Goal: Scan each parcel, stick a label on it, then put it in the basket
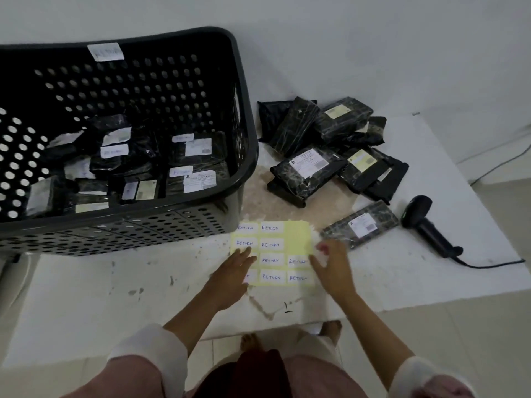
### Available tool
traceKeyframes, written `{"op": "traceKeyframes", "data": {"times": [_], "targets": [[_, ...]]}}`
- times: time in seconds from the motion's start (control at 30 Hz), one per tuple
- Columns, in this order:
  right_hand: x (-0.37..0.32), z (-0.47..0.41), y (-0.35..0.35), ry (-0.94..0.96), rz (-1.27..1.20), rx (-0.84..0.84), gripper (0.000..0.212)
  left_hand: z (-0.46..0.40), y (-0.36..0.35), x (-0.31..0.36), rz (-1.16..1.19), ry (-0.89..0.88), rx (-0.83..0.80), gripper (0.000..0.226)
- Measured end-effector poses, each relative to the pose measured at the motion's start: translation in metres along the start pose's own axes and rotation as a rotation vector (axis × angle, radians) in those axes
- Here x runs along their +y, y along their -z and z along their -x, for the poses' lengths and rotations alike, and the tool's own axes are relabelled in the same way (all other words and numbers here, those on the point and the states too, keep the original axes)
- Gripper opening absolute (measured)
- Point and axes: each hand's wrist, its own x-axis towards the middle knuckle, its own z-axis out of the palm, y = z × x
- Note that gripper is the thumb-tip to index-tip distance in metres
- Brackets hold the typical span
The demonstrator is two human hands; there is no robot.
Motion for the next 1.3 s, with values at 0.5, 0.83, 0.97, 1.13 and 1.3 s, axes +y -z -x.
{"op": "traceKeyframes", "data": {"times": [0.5, 0.83, 0.97, 1.13, 1.3], "targets": [[-0.025, 0.001, -0.063, -0.160, 0.388, -0.125, 0.023, -0.023, -0.004, 0.005, -0.061, -0.044, -0.302, 0.081], [-0.027, 0.001, -0.059, -0.203, 0.391, -0.094, 0.016, -0.022, -0.002, 0.012, -0.094, -0.017, -0.319, 0.082], [-0.017, 0.002, -0.048, -0.288, 0.164, -0.052, 0.012, -0.024, 0.002, 0.015, -0.112, -0.006, -0.341, 0.081], [-0.009, -0.002, -0.035, -0.418, -0.062, -0.050, 0.009, -0.024, 0.004, 0.017, -0.136, -0.001, -0.362, 0.081], [-0.005, -0.004, -0.030, -0.428, -0.145, -0.094, 0.011, -0.026, 0.007, 0.019, -0.159, 0.008, -0.383, 0.081]]}}
